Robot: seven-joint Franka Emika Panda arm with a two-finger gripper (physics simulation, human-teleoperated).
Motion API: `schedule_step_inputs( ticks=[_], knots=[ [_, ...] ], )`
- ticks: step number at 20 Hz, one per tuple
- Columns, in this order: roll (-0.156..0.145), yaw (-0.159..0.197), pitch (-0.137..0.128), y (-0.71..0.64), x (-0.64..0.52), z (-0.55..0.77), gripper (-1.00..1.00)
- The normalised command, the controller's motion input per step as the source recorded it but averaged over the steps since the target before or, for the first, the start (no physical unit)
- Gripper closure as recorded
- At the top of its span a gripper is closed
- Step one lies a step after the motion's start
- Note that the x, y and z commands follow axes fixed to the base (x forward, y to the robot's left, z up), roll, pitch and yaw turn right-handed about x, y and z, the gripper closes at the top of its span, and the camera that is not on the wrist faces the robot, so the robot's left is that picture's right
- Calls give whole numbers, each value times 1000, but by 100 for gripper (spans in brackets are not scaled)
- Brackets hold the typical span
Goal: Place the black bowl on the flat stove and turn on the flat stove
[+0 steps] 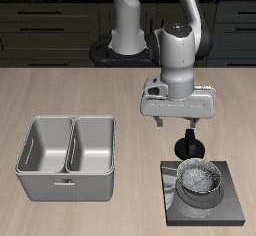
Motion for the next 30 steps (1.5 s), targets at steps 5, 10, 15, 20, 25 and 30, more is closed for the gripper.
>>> schedule_step_inputs(
  ticks=[5, 10, 15, 20, 25, 30],
  knots=[
    [-30, 0, 8, 160, -170, -116, -100],
    [-31, 73, 50, 133, -53, -148, -100],
    [-30, 130, 65, 134, 23, -58, -100],
    [-18, 104, 61, 110, 45, -57, -100],
    [-21, 76, 60, 91, 40, -251, -100],
    [-18, 52, 66, 34, -1, -316, -100]
  ],
)
